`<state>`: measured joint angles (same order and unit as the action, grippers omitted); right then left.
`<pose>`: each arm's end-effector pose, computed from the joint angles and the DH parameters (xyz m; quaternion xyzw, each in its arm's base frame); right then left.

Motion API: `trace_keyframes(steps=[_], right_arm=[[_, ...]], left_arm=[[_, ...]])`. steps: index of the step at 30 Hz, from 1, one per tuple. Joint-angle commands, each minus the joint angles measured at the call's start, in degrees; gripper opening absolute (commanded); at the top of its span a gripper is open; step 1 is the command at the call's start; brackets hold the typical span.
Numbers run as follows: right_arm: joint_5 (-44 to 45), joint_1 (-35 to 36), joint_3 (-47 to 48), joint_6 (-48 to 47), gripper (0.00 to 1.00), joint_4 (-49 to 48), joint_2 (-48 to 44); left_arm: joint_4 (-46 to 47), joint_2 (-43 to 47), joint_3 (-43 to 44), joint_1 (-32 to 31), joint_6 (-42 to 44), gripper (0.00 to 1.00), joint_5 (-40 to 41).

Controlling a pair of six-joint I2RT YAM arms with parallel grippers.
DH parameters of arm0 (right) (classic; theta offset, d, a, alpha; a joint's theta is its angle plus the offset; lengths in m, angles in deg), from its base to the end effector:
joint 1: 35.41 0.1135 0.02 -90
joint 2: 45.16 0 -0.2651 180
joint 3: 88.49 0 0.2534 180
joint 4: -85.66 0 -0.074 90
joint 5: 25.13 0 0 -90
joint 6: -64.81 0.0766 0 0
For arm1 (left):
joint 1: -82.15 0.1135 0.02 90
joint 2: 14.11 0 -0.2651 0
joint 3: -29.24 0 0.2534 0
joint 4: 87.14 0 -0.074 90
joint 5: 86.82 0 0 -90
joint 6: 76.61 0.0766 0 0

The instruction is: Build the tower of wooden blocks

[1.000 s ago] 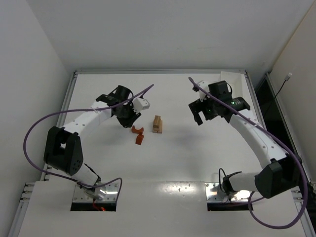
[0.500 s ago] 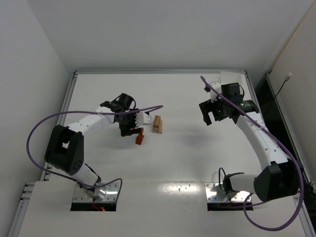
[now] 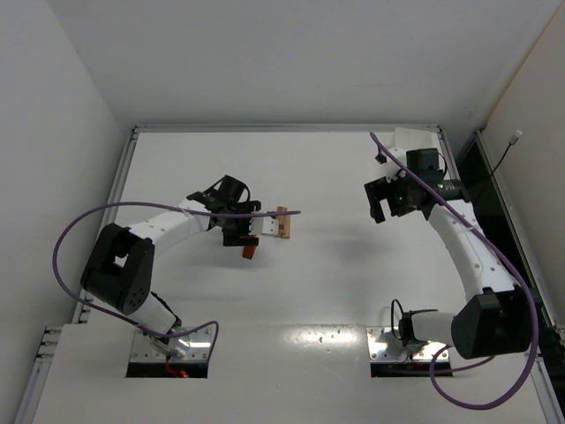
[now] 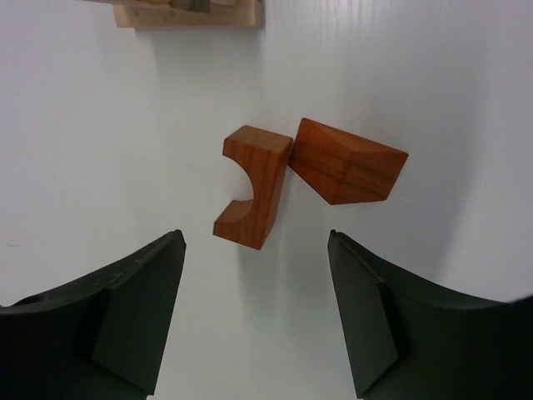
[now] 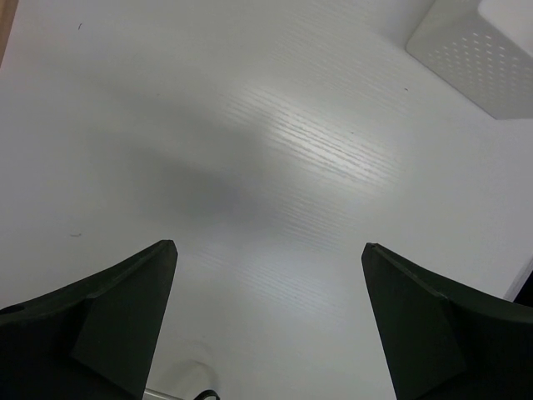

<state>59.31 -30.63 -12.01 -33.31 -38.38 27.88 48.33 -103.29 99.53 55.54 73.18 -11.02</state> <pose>0.2854 0.0313 0.2631 -0.1217 0.9381 0.0366 0.3221 0.2797 -0.1612 0.1639 0.6818 0.6846 -0.0502 0.2530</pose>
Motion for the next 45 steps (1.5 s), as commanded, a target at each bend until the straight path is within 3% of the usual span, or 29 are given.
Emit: trace_keyframes(steps=[1,8,14,17,20,21,23,28,34,40,45], right_arm=[[-1.8,-0.7,-0.1,0.2,0.91,-0.4,-0.5],[-1.8,-2.5,-0.6,0.2,0.91,0.1,-0.5],[-1.8,-3.5,-0.1,0.2,0.91,0.1,0.0],[-2.3,-4.1,-0.1,0.7,0.91,0.1,0.0],[-2.3,-4.1,-0.1,0.7,0.91,0.6,0.5],[-2.3,-4.1,-0.1,0.7,0.91,0.6,0.5],[-2.3,-4.1,-0.1,0.7,0.91,0.6,1.1],[-2.9,-4.1,-0.1,0.7,0.91,0.1,1.1],[-3.9,-4.1,-1.3,0.7,0.91,0.1,0.5],[-4.5,-4.1,-2.5,2.0,0.91,-0.4,-0.8],[-9.6,-6.0,-3.0,4.9,0.91,-0.4,-1.3]], left_arm=[[5.3,-1.4,-0.4,-0.7,4.0,0.64,-1.9],[5.3,-5.5,1.8,-0.7,5.9,0.54,-2.9],[4.3,-7.5,2.4,-1.3,6.5,0.51,-3.6],[4.8,-8.7,2.4,-1.3,6.5,0.39,-3.6],[4.8,-9.9,3.0,-1.3,5.8,0.2,-3.6],[4.8,-10.0,3.5,-1.3,4.9,0.08,-2.9],[4.3,-10.5,4.0,-1.3,4.4,0.0,-2.9],[0.9,-7.7,5.8,-1.3,-1.7,0.0,-2.9],[-14.2,-1.1,12.2,-0.6,-10.8,0.0,-9.0],[-30.9,5.9,21.2,-2.3,-20.5,0.0,-20.4],[-33.7,4.5,23.5,-2.9,-35.3,0.0,-34.5]])
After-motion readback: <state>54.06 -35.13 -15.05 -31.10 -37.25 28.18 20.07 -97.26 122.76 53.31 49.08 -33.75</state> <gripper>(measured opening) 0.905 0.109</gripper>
